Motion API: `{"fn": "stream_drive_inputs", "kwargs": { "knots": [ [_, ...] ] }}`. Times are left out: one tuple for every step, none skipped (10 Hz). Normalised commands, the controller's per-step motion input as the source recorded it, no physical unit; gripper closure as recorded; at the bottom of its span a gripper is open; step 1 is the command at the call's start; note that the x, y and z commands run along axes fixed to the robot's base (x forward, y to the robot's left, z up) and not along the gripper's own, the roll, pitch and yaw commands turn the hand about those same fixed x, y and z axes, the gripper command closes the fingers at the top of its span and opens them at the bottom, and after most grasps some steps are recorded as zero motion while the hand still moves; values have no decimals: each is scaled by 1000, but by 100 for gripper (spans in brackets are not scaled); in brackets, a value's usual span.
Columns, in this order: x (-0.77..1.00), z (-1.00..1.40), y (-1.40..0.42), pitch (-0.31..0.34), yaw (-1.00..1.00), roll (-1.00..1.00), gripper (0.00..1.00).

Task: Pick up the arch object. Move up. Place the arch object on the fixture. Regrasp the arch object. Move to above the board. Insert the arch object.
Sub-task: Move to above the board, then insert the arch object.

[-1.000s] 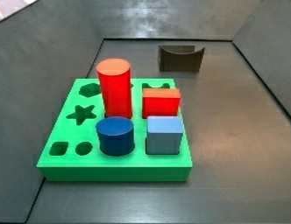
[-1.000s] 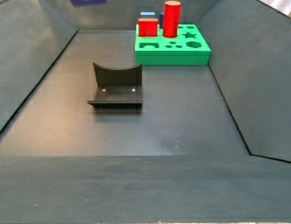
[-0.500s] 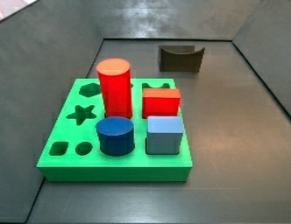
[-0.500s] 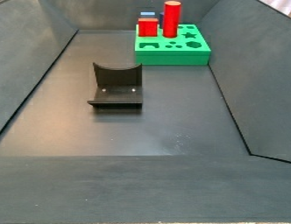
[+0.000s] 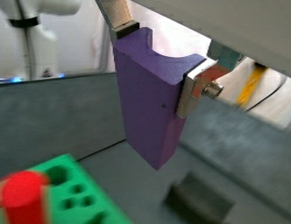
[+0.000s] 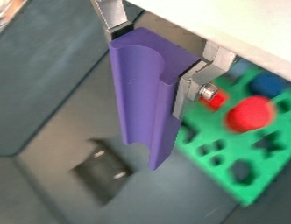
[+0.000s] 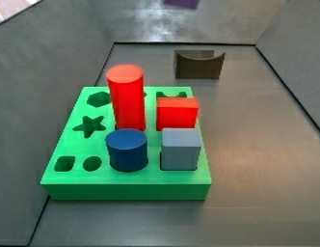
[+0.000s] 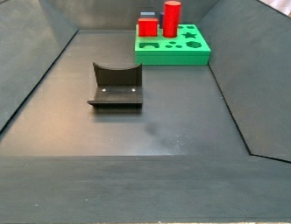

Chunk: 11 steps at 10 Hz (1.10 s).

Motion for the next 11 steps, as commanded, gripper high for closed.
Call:
{"fn": "stream_drive_inputs", "kwargs": {
  "knots": [
    [-747, -122, -524, -185, -25, -1000, 100],
    [-496, -72, -298, -193, -31, -1000, 100],
    [-357, -50, -186, -190, -40, -1000, 100],
    [-185, -29, -81, -160, -46, -911, 100],
    [-133, -22, -58, -130, -39, -754, 100],
    [-73, -8, -10, -67, -20, -402, 100],
    [-48, -1, 5, -47, -15, -241, 100],
    [597, -497, 286, 40, 66, -21, 100],
    [494, -543, 246, 11, 123, -30, 100],
    [449, -611, 194, 0, 146, -6, 100],
    [463, -623, 126, 0, 117, -6, 100]
  ]
}}
